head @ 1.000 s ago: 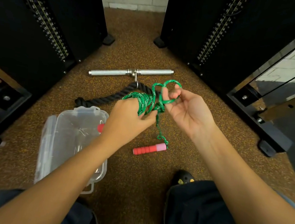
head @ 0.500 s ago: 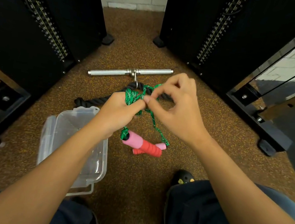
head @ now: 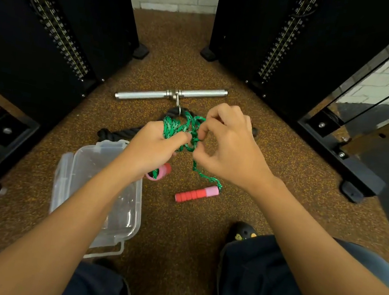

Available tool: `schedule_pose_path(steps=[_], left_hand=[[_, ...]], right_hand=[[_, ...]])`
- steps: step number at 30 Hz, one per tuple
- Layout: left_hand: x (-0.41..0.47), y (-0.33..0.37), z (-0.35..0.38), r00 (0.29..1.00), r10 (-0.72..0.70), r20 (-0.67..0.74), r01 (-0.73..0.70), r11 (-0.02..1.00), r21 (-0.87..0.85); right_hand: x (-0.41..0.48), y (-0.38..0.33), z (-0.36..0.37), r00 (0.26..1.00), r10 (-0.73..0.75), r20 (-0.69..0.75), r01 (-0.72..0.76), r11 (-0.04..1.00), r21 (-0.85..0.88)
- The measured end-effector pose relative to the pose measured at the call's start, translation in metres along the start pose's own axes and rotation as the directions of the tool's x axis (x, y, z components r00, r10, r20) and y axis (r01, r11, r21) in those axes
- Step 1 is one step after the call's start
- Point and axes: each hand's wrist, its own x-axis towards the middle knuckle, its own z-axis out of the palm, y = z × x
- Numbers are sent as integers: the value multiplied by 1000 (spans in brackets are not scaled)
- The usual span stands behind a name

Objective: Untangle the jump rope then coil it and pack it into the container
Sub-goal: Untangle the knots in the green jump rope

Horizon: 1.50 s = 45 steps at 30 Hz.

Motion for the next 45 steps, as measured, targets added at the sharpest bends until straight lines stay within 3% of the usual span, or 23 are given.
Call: schedule_pose_path(steps=[5, 8, 14, 15, 17, 19, 21, 25, 29, 31, 34, 37, 40, 43, 45], left_hand=[[7, -9, -12, 998, -39, -40, 42, 996, 76], [7, -7, -13, 999, -37, -20, 38, 997, 62], [9, -6, -15, 996, -66, -61, 66, 998, 0], [8, -6, -15, 996, -65, -63, 65, 998, 0], [8, -6, -15, 995, -72, -64, 72, 997, -6], [8, -7, -18, 994, -78, -75, 78, 997, -4], [10, -8, -22, 994, -75, -79, 77, 997, 21], [11, -12, -25, 996, -77, -45, 80, 994, 69], [8, -9, -16, 997, -79, 9, 79, 997, -7], [7, -8, -13, 997, -73, 30, 74, 997, -23], [9, -8, -13, 996, -72, 49, 75, 996, -49], [9, -7, -14, 993, -106, 58, 110, 992, -66], [9, -10, -16, 993, -92, 67, 90, 995, 31], [11, -17, -27, 998, -63, 12, 59, 974, 221], [13, -19, -35, 996, -44, -76, 66, 945, 321]], right_hand=[[2, 8, -5, 994, 102, -32, -87, 941, 326], [3, 10, -4, 994, 104, 27, -103, 851, 516], [6, 4, -6, 968, 178, 175, -249, 640, 727], [6, 4, -7, 968, 189, 163, -247, 634, 733], [6, 9, -8, 974, 187, 125, -223, 724, 653], [7, 14, -8, 989, 133, 65, -148, 886, 439], [6, 17, -6, 999, 47, -23, -40, 974, 223], [4, 15, -2, 991, 5, -134, 11, 993, 118], [2, 12, -4, 1000, -5, 4, 4, 1000, 27], [0, 5, -4, 988, -111, 104, 103, 992, 76], [-2, -3, 0, 967, -220, 129, 204, 970, 128], [0, 2, 6, 975, -192, 115, 178, 977, 121], [2, 7, 4, 972, -176, 156, 153, 977, 150], [5, 16, -5, 984, -83, 156, 41, 966, 256], [8, 22, -13, 982, 139, 132, -184, 872, 455]])
